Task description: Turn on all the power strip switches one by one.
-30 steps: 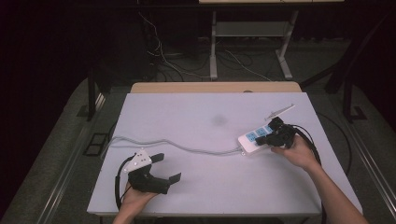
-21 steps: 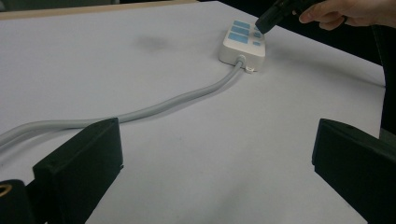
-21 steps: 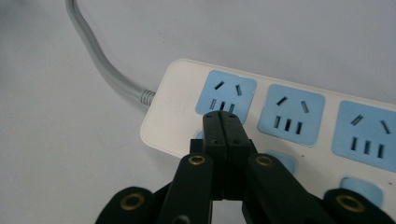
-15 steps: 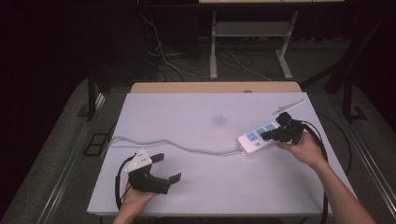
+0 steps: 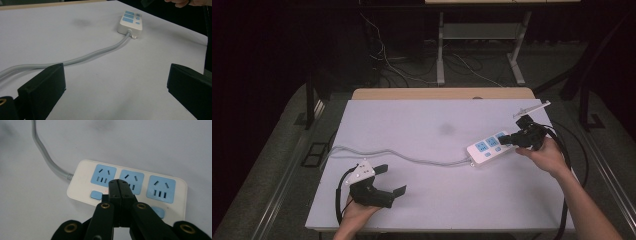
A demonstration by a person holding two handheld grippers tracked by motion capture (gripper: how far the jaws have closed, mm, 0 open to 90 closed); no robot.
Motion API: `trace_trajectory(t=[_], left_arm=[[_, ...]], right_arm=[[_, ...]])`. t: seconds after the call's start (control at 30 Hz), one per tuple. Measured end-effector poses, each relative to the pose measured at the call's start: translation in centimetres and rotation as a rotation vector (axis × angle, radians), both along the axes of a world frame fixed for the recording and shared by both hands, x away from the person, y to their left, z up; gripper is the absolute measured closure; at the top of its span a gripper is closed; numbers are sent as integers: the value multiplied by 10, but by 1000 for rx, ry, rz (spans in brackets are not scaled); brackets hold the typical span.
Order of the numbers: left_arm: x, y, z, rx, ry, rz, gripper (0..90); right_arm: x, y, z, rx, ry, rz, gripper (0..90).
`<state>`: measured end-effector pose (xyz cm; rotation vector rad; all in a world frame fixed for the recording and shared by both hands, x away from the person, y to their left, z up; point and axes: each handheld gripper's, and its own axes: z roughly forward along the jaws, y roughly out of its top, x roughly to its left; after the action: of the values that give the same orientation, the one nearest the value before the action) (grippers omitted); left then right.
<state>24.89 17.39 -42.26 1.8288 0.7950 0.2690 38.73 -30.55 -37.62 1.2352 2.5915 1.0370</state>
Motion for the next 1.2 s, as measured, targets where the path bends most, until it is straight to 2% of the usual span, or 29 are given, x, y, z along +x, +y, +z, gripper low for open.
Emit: trace_trajectory(t=[0.3, 0.57, 1.2], left_arm=[[0, 1, 0, -2, -3, 1, 4], [-2, 1, 2, -10, -20, 9, 7], [-1, 1, 1, -3, -10, 4, 7]], right_arm=[[4, -9, -6, -8, 10, -28, 900], [8, -9, -14, -18, 26, -36, 900], [13, -5, -25, -22, 54, -37, 900]])
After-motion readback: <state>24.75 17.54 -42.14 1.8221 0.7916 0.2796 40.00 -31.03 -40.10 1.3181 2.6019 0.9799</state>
